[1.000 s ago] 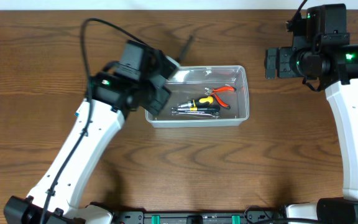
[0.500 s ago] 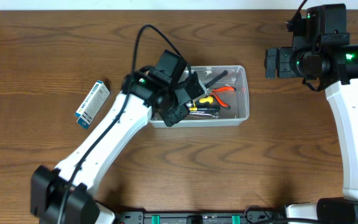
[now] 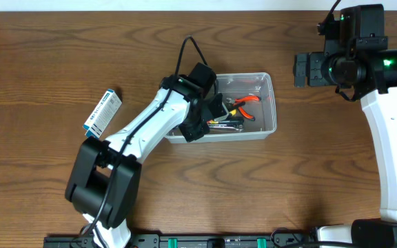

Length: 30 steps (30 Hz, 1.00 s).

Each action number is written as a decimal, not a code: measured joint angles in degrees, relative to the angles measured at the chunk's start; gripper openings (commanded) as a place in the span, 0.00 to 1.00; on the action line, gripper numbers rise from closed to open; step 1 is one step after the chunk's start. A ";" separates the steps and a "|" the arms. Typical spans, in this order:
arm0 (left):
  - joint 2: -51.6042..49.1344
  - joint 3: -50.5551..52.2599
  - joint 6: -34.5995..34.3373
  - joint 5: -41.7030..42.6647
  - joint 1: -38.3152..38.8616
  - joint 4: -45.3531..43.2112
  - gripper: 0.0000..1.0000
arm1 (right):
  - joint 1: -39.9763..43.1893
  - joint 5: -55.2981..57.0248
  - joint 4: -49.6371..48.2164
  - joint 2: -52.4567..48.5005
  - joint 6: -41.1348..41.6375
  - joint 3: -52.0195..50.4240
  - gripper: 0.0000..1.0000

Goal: Pack container
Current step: 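Carry the screwdriver into the container and open the left gripper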

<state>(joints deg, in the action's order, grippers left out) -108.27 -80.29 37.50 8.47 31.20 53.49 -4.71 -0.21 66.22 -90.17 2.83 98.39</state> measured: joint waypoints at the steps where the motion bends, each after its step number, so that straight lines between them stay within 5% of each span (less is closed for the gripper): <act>1: -0.46 0.00 0.33 -0.13 0.00 0.00 0.06 | 0.00 0.00 0.00 0.00 0.00 0.00 0.99; 15: -2.32 0.00 3.10 -1.38 0.00 -0.42 0.07 | 0.00 0.00 0.00 0.02 0.00 0.00 0.99; 16: -2.32 0.00 3.21 -1.38 0.00 -0.52 0.11 | 0.00 0.00 0.00 0.02 0.00 0.00 0.99; 18: -2.32 0.00 3.58 -1.42 0.00 -0.61 0.35 | 0.00 -0.02 -0.02 0.02 0.00 0.00 0.99; 30: -2.32 -0.26 3.41 -2.49 0.02 -0.83 0.64 | 0.00 -0.02 0.00 0.02 0.00 0.00 0.99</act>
<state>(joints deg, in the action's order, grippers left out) -110.59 -80.55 40.91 5.98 31.22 52.66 -4.71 -0.23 66.22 -90.15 2.83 98.39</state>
